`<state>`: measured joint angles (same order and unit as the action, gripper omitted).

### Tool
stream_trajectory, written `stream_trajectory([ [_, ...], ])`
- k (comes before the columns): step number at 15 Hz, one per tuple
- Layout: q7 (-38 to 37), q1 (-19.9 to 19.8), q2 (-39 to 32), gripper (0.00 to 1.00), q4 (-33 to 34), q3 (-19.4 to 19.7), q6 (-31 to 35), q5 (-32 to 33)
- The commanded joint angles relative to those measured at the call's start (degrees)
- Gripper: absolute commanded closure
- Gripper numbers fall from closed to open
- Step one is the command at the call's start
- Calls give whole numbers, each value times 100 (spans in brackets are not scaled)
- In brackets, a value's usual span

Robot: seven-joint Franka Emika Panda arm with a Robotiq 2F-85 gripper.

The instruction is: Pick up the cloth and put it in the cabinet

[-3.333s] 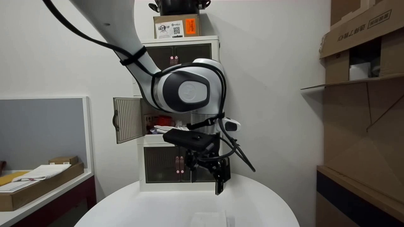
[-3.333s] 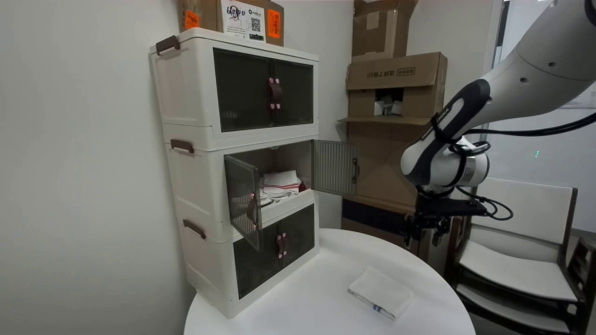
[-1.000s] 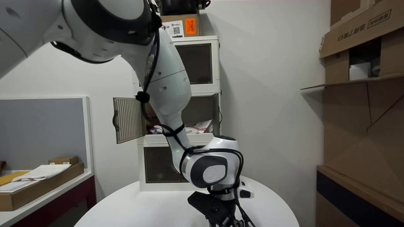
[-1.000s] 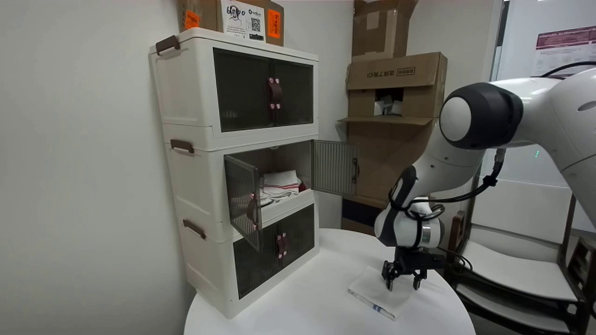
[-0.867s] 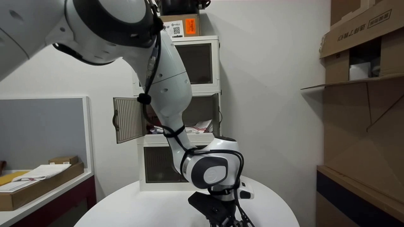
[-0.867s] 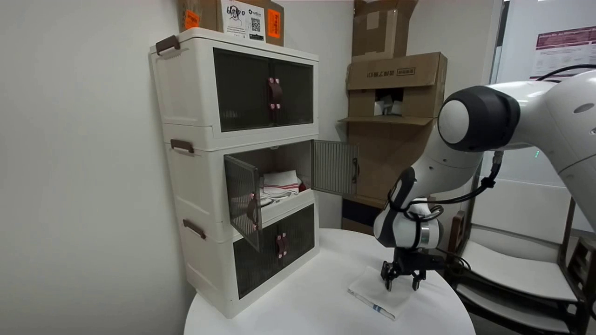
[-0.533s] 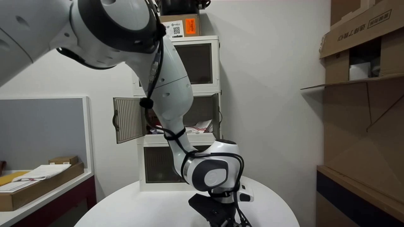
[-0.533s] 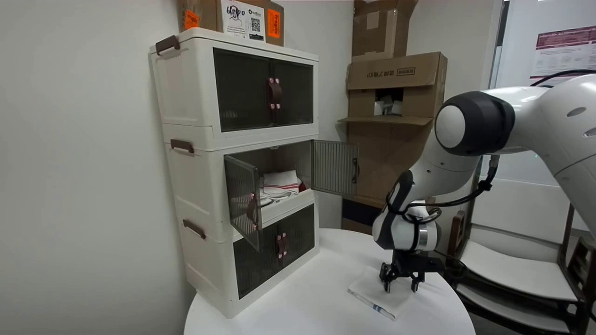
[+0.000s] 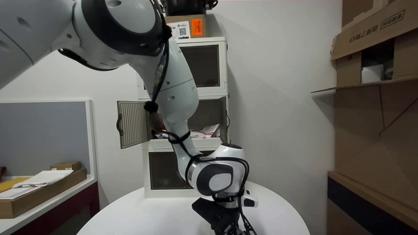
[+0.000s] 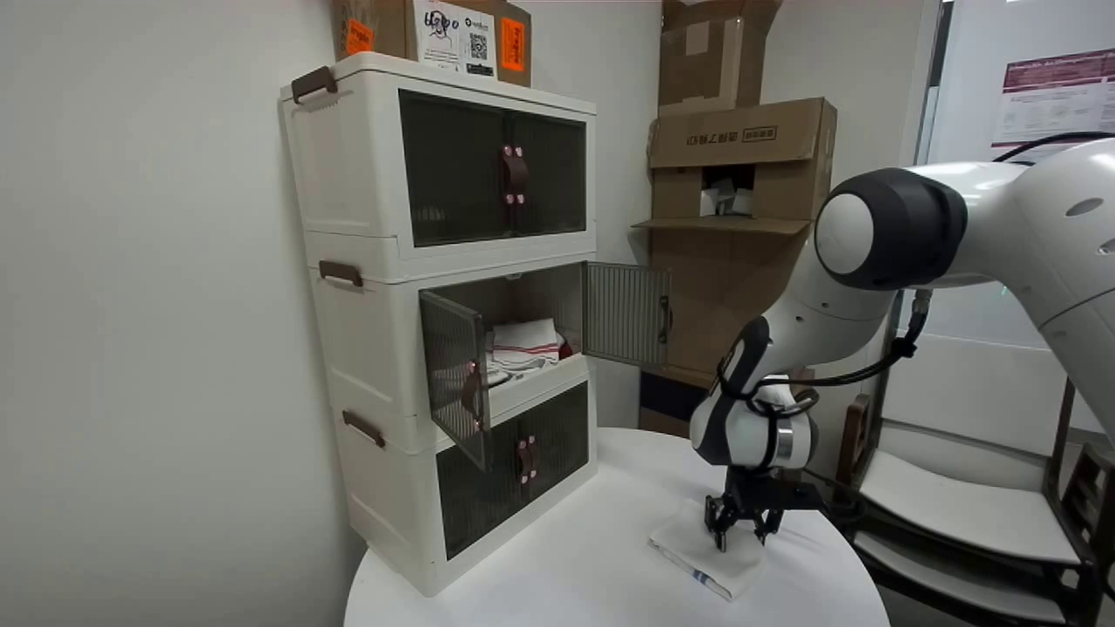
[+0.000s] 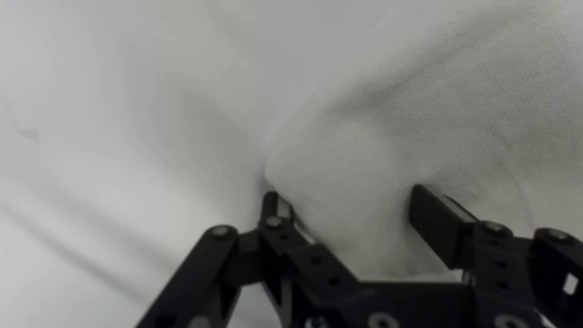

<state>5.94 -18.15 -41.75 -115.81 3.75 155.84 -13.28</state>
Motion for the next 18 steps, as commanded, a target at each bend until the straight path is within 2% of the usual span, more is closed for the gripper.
stream_trajectory([
  [1,58,-184,114,64,31,-255,-250,-77],
  [6,255,-481,427,99,-59,-661,-455,-397],
  [10,724,-815,1041,97,-350,-1234,-563,-1075],
  [13,1273,-999,1642,97,-601,-1656,-651,-1861],
  [15,1679,-1008,2016,97,-728,-1813,-702,-2448],
  [18,2249,-726,2567,97,-887,-1688,-872,-3214],
])
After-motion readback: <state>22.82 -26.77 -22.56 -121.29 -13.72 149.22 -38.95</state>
